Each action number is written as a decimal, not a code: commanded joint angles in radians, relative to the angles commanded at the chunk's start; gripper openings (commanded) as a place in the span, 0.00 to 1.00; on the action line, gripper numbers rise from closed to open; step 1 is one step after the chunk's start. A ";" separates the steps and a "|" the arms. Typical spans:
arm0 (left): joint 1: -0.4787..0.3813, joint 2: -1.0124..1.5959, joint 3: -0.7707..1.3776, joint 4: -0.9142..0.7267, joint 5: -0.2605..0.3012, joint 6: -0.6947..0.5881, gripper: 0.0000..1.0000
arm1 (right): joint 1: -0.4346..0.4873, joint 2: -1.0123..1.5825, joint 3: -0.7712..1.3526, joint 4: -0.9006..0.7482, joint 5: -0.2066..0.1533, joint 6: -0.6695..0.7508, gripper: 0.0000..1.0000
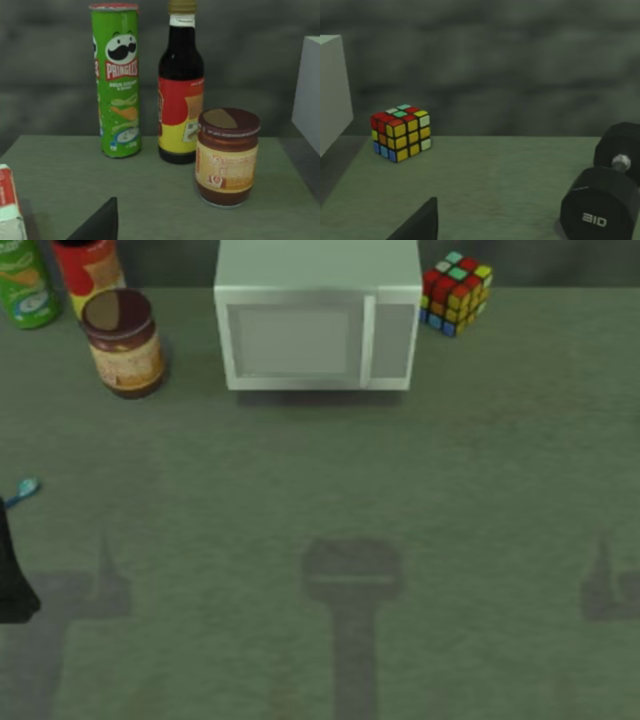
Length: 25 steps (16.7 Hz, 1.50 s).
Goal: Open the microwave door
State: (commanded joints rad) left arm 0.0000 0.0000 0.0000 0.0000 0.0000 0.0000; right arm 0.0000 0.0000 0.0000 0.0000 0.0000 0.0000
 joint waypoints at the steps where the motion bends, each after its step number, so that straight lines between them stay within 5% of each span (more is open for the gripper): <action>1: 0.000 0.000 0.000 0.000 0.000 0.000 1.00 | 0.000 0.000 0.000 0.000 0.000 0.000 1.00; 9: -0.112 0.288 0.265 -0.126 -0.068 -0.083 1.00 | 0.000 0.000 0.000 0.000 0.000 0.000 1.00; 25: -0.618 1.868 1.667 -0.591 -0.371 -0.530 1.00 | 0.000 0.000 0.000 0.000 0.000 0.000 1.00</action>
State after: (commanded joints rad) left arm -0.6185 1.8680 1.6667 -0.5909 -0.3710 -0.5298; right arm 0.0000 0.0000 0.0000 0.0000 0.0000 0.0000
